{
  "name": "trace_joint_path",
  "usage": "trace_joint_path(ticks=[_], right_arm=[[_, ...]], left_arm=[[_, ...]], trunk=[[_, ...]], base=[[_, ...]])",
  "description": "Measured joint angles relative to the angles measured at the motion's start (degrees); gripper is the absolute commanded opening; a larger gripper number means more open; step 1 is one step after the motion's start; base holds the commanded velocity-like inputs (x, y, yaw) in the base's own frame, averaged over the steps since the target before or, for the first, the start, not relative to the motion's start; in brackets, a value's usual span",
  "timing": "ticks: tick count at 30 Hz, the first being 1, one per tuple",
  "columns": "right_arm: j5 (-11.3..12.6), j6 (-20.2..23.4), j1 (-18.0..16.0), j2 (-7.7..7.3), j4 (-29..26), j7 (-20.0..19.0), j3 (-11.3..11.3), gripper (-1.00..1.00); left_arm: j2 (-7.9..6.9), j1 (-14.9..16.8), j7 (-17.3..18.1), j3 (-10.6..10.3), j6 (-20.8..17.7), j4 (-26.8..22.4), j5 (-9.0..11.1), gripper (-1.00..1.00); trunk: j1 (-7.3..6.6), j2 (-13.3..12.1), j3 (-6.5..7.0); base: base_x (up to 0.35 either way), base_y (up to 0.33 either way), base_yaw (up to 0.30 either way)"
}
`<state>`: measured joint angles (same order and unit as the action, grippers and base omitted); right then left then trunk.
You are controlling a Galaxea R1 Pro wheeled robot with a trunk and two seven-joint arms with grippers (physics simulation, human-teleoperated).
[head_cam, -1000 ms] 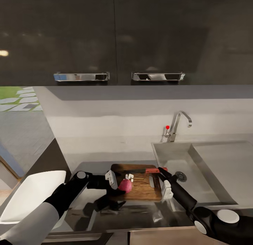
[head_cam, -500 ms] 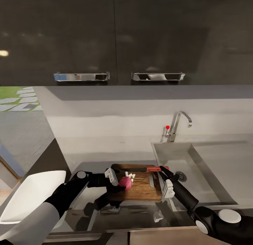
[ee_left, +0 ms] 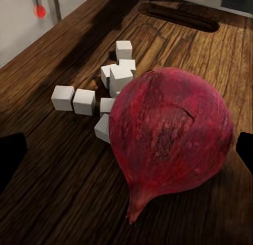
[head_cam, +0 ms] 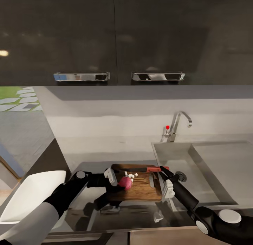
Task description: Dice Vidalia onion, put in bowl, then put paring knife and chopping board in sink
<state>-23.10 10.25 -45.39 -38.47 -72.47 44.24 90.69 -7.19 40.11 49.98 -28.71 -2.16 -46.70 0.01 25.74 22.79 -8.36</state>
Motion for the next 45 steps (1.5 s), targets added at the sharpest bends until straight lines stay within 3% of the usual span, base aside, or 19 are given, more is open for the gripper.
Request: trace_joint_path(ticks=[20, 26, 28, 31, 45], right_arm=[[0.06, 0.06, 0.00, 0.00, 0.01, -0.18, 0.12, -1.00], [0.03, 0.05, 0.00, 0.00, 0.01, -0.25, 0.37, -1.00], [-0.01, 0.08, 0.01, -0.01, 0.01, -0.22, 2.18, -1.00], [-0.01, 0.11, 0.00, 0.00, 0.01, -0.23, 2.78, -1.00], [-0.02, 0.21, 0.00, 0.00, 0.10, -0.26, 3.09, -1.00]], left_arm=[[-3.78, 0.00, 7.65, 0.08, 0.09, -0.57, -0.02, 1.00], [-3.92, 0.00, 7.88, 0.09, 0.11, -0.57, -0.01, 1.00], [-3.93, 0.00, 7.89, 0.09, 0.09, -0.57, -0.02, 1.00], [-3.90, 0.00, 7.91, 0.11, 0.09, -0.59, -0.01, 1.00], [-3.84, 0.00, 7.94, 0.09, 0.09, -1.03, -0.01, 1.00]], trunk=[[0.00, 0.00, 0.00], [0.00, 0.00, 0.00], [0.00, 0.00, 0.00], [0.00, 0.00, 0.00], [0.00, 0.00, 0.00]], base=[[0.000, 0.000, 0.000], [0.000, 0.000, 0.000], [0.000, 0.000, 0.000], [0.000, 0.000, 0.000], [0.000, 0.000, 0.000]])
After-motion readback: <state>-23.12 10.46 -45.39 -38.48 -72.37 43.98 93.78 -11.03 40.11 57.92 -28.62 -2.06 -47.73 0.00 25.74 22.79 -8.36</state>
